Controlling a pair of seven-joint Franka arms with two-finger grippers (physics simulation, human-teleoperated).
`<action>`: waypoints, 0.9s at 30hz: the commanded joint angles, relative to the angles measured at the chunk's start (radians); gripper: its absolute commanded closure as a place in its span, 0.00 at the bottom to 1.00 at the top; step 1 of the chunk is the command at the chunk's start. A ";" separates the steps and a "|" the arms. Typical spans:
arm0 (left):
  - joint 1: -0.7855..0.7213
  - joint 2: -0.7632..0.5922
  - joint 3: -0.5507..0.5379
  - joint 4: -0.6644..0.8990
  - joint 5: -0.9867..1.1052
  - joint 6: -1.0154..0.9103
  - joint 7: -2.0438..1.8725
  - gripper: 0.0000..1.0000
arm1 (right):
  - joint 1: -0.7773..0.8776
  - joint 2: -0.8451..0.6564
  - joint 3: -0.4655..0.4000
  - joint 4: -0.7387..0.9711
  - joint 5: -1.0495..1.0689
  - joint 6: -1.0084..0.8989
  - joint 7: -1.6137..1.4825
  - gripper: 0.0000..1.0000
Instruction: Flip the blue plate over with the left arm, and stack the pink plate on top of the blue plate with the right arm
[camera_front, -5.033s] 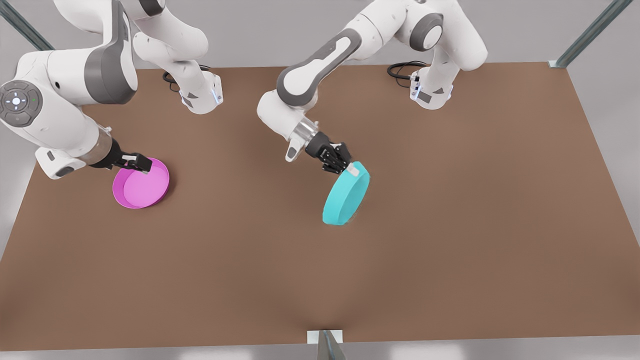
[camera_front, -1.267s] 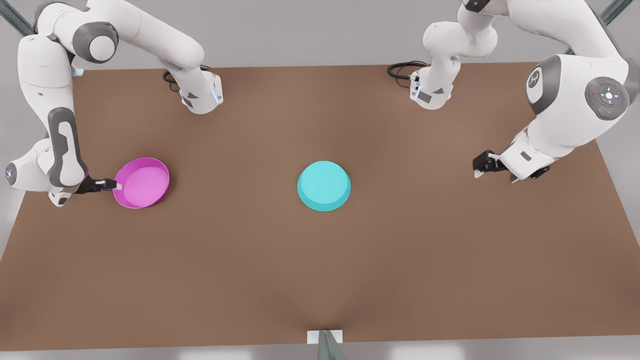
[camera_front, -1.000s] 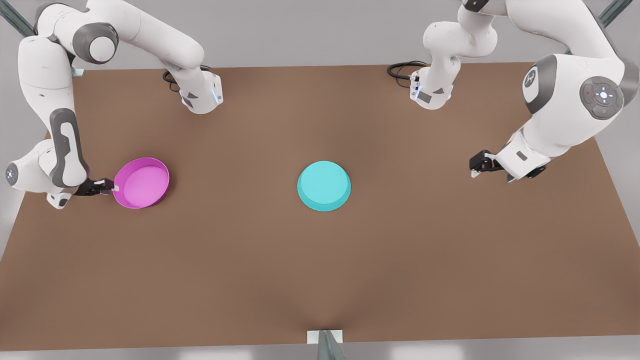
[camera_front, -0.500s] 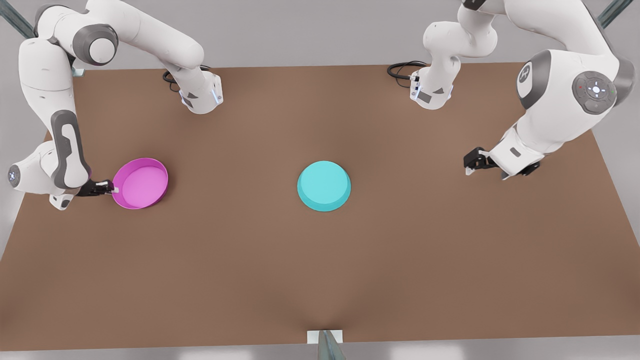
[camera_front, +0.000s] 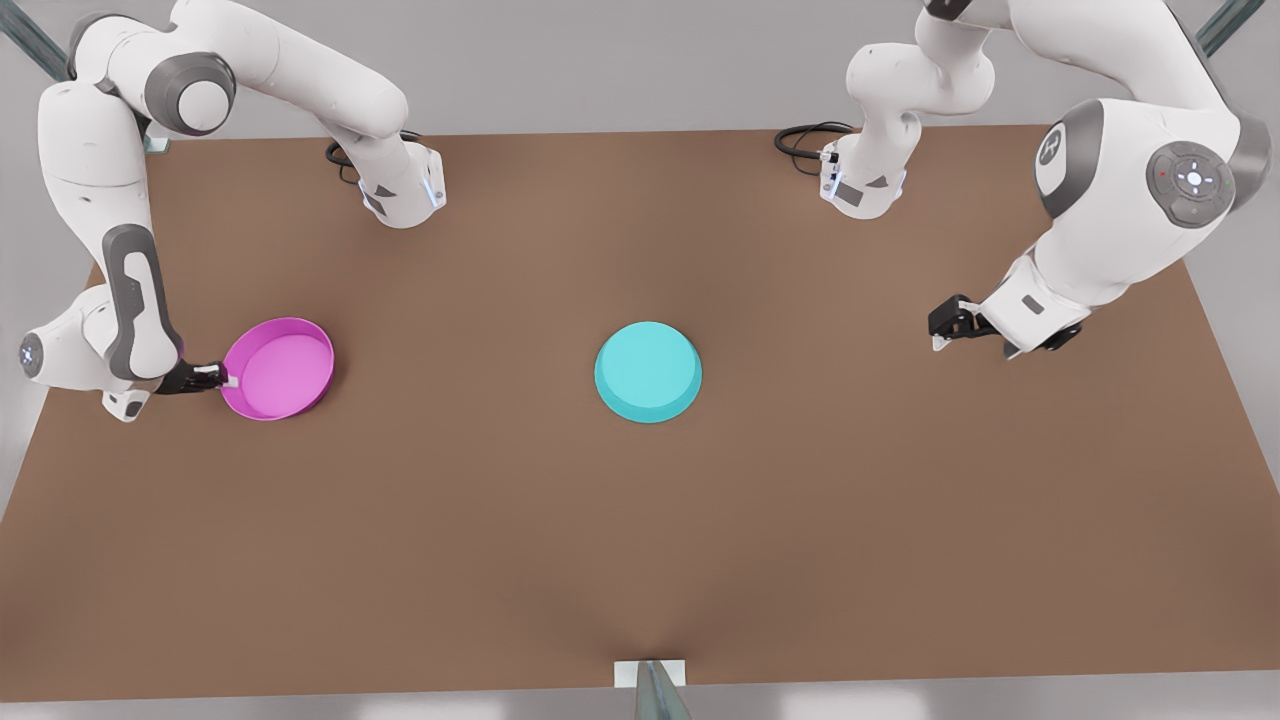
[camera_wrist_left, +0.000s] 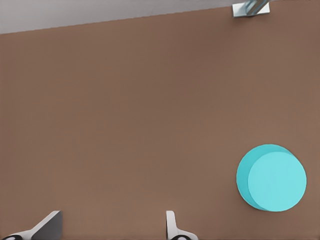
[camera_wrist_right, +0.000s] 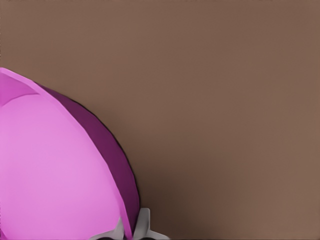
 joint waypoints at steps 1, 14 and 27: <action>0.000 0.000 0.000 0.000 0.000 0.000 -0.001 0.00 | 0.001 -0.001 0.002 0.003 -0.005 -0.002 0.006 0.79; 0.000 0.000 -0.005 -0.001 0.000 0.000 -0.001 0.00 | 0.243 -0.099 0.115 0.067 0.101 -0.284 0.285 0.79; 0.000 0.003 -0.005 -0.001 0.000 0.002 -0.001 0.00 | 0.976 -0.015 0.114 0.190 0.309 -0.105 0.739 0.79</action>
